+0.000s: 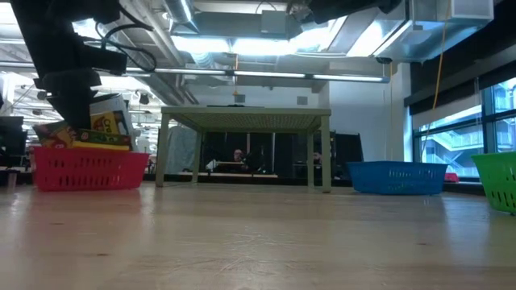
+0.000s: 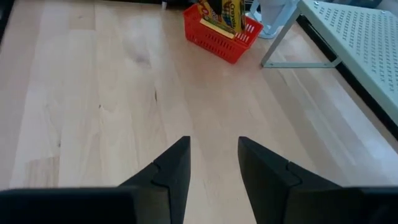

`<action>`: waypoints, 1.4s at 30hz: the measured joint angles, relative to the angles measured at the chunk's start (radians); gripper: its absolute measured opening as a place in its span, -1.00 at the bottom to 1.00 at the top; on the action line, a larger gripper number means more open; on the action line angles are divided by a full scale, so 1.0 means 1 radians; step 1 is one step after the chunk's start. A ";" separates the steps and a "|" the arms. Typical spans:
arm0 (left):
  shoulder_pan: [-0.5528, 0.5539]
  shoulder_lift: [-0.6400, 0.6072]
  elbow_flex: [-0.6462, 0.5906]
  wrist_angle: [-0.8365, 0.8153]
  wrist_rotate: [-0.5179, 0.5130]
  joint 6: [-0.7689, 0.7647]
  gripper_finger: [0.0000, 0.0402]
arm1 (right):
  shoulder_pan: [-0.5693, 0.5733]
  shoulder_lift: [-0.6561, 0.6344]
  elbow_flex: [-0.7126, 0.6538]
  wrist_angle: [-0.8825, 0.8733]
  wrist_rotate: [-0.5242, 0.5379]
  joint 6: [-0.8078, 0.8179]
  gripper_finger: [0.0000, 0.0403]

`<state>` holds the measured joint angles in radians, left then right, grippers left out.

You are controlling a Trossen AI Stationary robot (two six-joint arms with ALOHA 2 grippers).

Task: Pick & Place Office Desk Supplies
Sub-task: Put the yellow crayon box into the red bin, then put the red bin on the shelf

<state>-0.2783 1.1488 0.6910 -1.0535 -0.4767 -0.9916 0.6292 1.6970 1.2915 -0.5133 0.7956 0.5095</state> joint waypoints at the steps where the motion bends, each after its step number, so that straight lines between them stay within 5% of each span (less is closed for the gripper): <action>1: 0.000 0.000 0.000 0.002 0.000 0.000 -0.80 | 0.001 0.000 0.000 0.000 -0.002 0.000 -0.33; 14: 0.000 0.000 0.012 0.005 0.066 -0.015 -0.43 | 0.000 0.000 0.000 0.003 -0.266 0.000 -0.33; 24: -0.001 -0.005 0.195 -0.072 0.134 0.115 -0.36 | 0.000 0.000 0.000 0.004 -0.470 -0.001 -0.33; 30: -0.061 -0.005 0.214 -0.080 0.291 0.308 -0.36 | 0.000 0.000 0.000 0.004 -0.483 -0.001 -0.33; 42: -0.119 0.033 0.087 -0.085 0.243 0.368 -0.35 | 0.000 0.000 0.000 0.003 -0.482 -0.001 -0.33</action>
<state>-0.3977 1.1817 0.7783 -1.1387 -0.2333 -0.6235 0.6292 1.6970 1.2915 -0.5098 0.3134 0.5083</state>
